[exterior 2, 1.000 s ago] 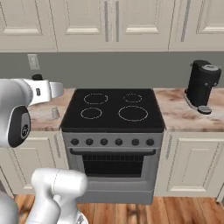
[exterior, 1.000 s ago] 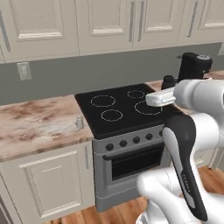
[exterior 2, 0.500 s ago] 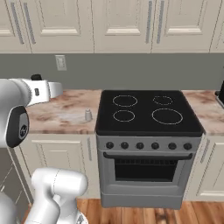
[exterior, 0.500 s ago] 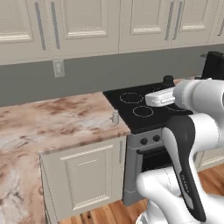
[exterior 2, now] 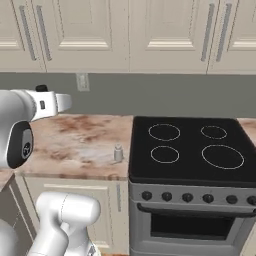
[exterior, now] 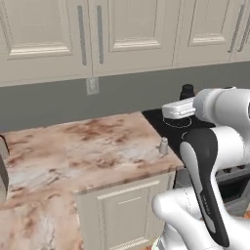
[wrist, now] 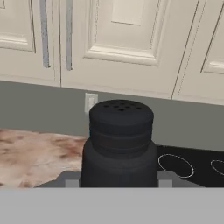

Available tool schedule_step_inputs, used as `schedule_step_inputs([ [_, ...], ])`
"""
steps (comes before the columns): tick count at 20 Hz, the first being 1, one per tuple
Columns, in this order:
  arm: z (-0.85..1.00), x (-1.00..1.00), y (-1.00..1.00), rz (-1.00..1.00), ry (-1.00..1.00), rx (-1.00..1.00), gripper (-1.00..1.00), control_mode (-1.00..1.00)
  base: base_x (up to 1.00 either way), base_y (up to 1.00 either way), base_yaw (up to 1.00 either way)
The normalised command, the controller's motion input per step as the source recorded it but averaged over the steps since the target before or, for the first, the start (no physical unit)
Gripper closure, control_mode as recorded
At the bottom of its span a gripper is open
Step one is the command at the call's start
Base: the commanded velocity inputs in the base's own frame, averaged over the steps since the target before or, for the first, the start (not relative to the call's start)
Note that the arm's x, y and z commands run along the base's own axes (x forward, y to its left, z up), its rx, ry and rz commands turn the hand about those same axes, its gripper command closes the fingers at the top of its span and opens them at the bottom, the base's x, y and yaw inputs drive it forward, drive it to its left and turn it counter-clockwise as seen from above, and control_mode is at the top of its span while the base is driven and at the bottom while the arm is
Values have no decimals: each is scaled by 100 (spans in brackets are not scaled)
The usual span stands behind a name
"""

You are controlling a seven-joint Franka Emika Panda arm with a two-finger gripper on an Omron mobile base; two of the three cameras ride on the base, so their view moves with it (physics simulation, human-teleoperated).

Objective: Take 2 condiments from the cabinet and move them on the counter near the stove.Make sure the condiments are lined up with each other, next to each other.

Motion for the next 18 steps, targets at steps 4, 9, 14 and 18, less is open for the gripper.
schedule_step_inputs([
  [4, 0, 0, 0, 0, 0, 0, 100, 100, 51, 45, 10],
  [9, 0, 0, 0, 0, 0, 0, 100, 100, 10, 47, 14],
  [14, 0, 0, 0, 0, 0, 0, 100, 100, 0, 41, 17],
  [18, 0, 0, 0, 0, 0, 0, 100, 100, 18, 29, 17],
])
